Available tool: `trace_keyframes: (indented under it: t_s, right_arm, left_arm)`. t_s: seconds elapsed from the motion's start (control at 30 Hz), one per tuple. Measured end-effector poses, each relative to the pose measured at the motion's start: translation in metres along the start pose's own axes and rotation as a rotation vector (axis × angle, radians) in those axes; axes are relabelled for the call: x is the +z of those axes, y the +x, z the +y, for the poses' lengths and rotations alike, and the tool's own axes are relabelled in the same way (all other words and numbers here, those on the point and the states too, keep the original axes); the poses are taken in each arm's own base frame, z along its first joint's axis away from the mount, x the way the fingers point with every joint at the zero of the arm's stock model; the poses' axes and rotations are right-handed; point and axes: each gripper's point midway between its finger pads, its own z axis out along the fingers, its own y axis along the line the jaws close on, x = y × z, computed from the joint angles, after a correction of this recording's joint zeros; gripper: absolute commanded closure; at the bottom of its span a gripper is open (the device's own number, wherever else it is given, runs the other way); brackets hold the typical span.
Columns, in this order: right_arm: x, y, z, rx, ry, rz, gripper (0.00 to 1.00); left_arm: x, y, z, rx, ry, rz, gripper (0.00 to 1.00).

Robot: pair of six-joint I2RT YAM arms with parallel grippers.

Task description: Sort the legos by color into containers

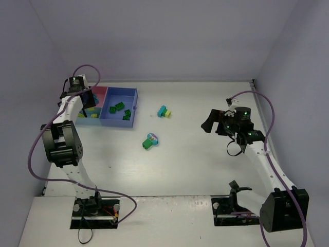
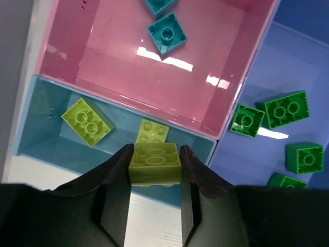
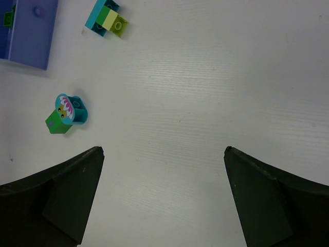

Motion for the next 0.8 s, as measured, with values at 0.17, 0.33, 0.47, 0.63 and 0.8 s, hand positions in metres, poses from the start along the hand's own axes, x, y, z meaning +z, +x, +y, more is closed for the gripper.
trace_keyframes:
  t_s: [0.17,0.33,0.47,0.63,0.8]
  right_arm:
    - [0.002,0.002,0.004,-0.008,-0.017,0.009,0.00]
    - [0.012,0.012,0.010,-0.031,-0.044,0.056,0.00]
    - [0.022,0.022,0.030,-0.082,-0.089,0.106,0.02]
    - [0.033,0.031,0.057,-0.143,-0.159,0.146,0.02]
    - [0.040,0.031,0.061,-0.152,-0.184,0.149,0.02]
  left_arm:
    - [0.015,0.010,0.002,0.000,-0.007,0.045,0.58]
    - [0.013,0.011,0.002,0.000,0.000,0.046,0.47]
    - [0.003,0.015,0.000,-0.001,0.013,0.045,0.34]
    - [-0.035,0.014,-0.012,0.004,0.071,-0.002,0.30]
    - [-0.094,0.032,-0.068,0.100,0.216,-0.065,0.29]
